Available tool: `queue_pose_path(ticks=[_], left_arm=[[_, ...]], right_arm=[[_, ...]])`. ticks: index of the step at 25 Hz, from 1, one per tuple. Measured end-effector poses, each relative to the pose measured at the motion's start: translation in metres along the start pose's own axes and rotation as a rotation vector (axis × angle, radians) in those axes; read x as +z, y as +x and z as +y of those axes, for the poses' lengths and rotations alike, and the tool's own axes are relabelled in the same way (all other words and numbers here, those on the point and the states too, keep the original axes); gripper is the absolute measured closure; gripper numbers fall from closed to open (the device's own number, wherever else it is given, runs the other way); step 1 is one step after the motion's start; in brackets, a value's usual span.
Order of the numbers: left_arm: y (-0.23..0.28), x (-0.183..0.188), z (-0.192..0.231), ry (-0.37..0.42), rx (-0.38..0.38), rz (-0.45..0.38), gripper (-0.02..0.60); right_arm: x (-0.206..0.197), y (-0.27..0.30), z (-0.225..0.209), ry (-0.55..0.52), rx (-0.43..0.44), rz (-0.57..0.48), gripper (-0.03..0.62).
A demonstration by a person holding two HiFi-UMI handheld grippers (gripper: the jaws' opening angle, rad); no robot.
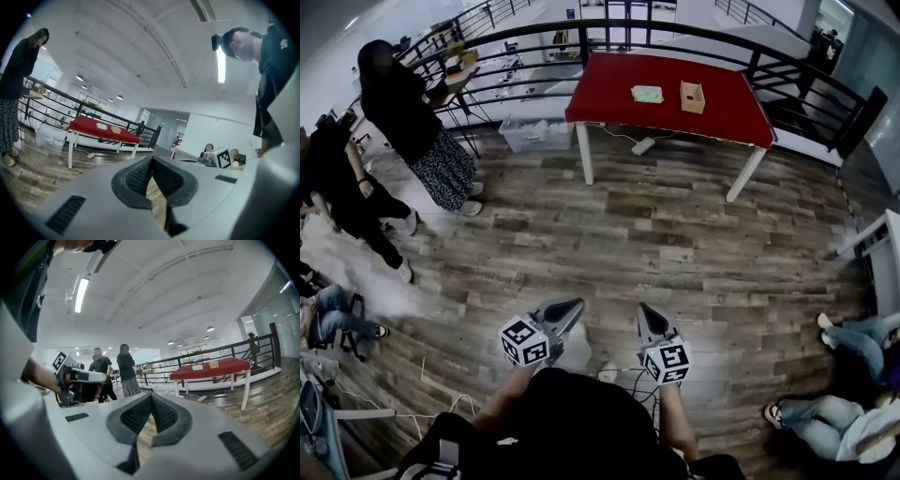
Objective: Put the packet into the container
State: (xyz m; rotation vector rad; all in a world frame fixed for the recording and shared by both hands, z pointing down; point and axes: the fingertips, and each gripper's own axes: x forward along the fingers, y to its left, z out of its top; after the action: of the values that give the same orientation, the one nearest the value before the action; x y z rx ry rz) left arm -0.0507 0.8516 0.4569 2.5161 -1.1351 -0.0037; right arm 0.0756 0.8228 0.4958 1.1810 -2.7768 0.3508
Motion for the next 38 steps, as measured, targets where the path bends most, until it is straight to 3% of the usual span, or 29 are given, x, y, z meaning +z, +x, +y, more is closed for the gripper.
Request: queue_pose_path(ticks=[9, 26, 38], left_arm=[[0.058, 0.017, 0.058, -0.01, -0.037, -0.008, 0.572], [0.183, 0.138, 0.264, -0.023, -0.082, -0.051, 0.572], [0.29, 0.165, 0.352, -0.023, -0.1, -0.023, 0.572]], right_arm=[[0.006, 0.058, -0.046, -0.004, -0.027, 0.028, 0.574], [0.103, 0.286, -0.144, -0.049, -0.045, 0.052, 0.574], [0.122, 0.384, -0.247, -0.022, -0.077, 0.046, 0.574]])
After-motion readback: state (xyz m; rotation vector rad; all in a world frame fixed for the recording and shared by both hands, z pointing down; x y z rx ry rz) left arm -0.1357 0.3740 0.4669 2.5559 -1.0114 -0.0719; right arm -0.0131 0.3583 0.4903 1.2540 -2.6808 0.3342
